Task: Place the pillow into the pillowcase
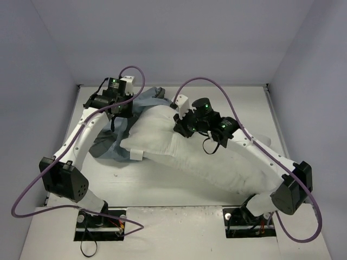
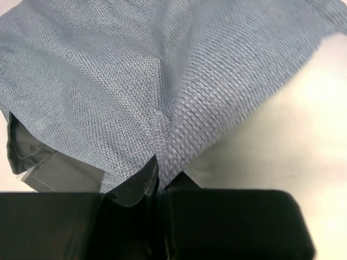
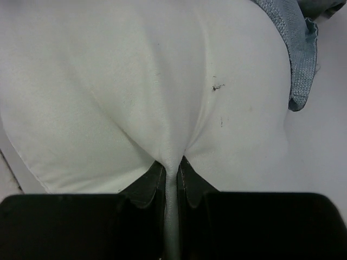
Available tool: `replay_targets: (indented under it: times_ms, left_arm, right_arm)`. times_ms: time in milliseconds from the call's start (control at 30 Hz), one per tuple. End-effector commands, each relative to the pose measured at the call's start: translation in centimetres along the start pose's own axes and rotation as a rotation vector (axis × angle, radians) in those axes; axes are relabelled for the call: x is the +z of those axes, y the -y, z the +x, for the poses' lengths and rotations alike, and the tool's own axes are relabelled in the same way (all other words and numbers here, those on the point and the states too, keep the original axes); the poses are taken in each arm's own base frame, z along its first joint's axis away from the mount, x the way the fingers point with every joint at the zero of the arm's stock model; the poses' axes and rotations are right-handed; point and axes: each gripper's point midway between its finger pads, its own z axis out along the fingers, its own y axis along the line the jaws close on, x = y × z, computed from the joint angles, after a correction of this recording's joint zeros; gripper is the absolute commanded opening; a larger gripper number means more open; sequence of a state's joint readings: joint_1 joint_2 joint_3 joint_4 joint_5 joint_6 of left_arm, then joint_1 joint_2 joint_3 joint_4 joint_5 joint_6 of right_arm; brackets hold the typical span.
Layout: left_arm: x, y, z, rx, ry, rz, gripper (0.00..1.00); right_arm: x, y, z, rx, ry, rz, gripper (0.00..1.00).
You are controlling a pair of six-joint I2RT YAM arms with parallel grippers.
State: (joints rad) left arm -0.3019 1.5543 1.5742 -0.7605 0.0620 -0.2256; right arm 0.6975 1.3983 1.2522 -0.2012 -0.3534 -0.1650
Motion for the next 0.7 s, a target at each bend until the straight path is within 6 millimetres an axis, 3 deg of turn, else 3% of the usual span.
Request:
replay_targets:
  times_ms: [0,200,300,367,400,467,500,567,667]
  left_arm:
    - [-2.1,0.9,-1.3,-0.021,0.064,0.041,0.0]
    - [-2.1,1.4,-0.9,-0.053,0.046,0.062,0.0]
    - [-1.9,0.6,-0.1,-0.055,0.027,0.016,0.0]
    - [-1.6,-0.6,1.0,-0.044,-0.005,-0.047,0.0]
    - [-1.3,-1.5,1.8,-0.035,-0.025,-0.091,0.0]
    - [-1.0,-2.6,2.6,-0.035,-0.041,-0.144,0.0]
    - [-1.0,-2.5,2.8,-0.038,-0.046,-0.142,0.0]
    - [-1.4,-1.5,2.4,-0.047,-0.033,-0.111,0.0]
    - [-2.6,1.1,0.5,-0.024,0.016,-0.058,0.0]
  right_arm:
    - [2.0,1.3,-5.5,-0.04,0.178,0.11,0.0]
    - [8.6,4.4,1.3,0.125,0.068,0.268,0.0]
    - [9.7,6.3,2.8,0.23,0.055,0.384,0.0]
    - [8.8,7.1,1.7,0.276,0.095,0.4,0.0]
    - [7.4,7.7,-0.4,0.283,0.154,0.422,0.0]
    - [5.7,8.9,-2.4,0.266,0.204,0.476,0.0]
    - [4.0,10.1,-3.7,0.261,0.242,0.554,0.0]
    - [2.6,11.2,-4.9,0.246,0.27,0.62,0.0]
    - [1.9,12.1,-6.1,0.246,0.293,0.677,0.0]
